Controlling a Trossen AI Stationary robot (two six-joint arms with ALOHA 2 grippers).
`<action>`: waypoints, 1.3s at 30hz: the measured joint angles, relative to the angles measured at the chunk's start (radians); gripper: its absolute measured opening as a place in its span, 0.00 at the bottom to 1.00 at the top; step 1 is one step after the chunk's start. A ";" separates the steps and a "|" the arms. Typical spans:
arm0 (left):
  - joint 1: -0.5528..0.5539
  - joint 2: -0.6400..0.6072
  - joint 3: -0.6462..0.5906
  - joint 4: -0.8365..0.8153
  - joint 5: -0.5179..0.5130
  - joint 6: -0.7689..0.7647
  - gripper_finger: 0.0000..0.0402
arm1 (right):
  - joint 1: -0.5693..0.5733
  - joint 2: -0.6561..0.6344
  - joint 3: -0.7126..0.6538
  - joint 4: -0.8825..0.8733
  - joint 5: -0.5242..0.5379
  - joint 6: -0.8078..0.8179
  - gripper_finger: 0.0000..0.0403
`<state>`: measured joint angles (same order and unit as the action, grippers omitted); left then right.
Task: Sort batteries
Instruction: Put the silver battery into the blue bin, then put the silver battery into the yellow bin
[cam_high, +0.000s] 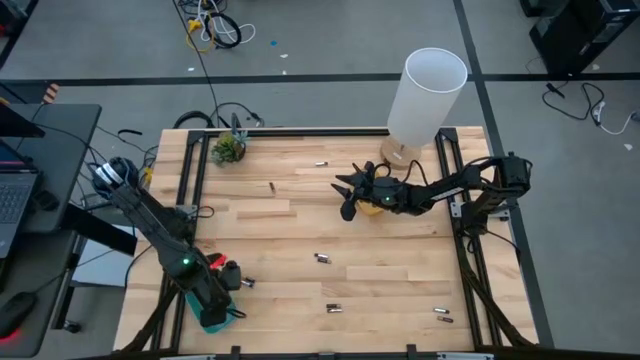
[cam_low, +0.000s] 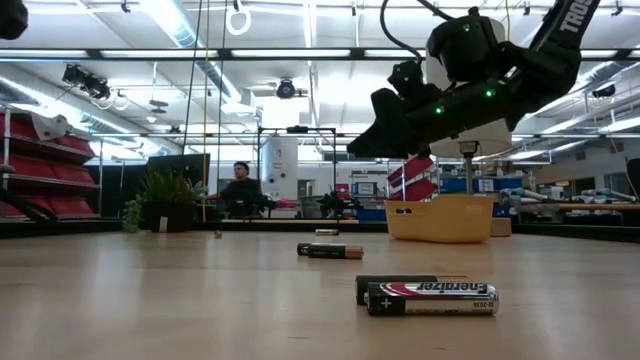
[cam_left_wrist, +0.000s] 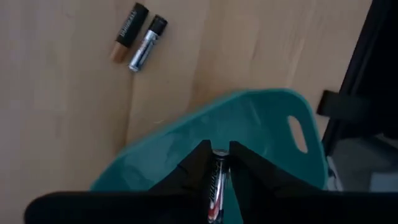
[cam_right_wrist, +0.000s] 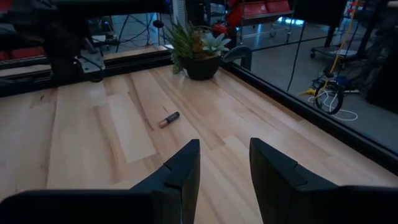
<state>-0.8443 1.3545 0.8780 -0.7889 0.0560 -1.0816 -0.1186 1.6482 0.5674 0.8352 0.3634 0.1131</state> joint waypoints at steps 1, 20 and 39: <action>-0.003 0.005 0.000 0.007 0.008 -0.001 0.19 | 0.004 0.000 0.000 0.000 0.000 -0.001 0.31; 0.065 0.013 0.000 -0.283 -0.457 0.087 0.28 | 0.006 0.000 0.001 0.016 0.000 0.031 0.35; 0.318 0.002 0.000 0.142 -0.753 0.667 0.28 | -0.209 0.088 0.521 -0.723 -0.242 -0.188 0.31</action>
<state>-0.5262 1.3560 0.8783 -0.6474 -0.6973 -0.4143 -0.3274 1.7365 1.0882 0.1122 0.1216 -0.0752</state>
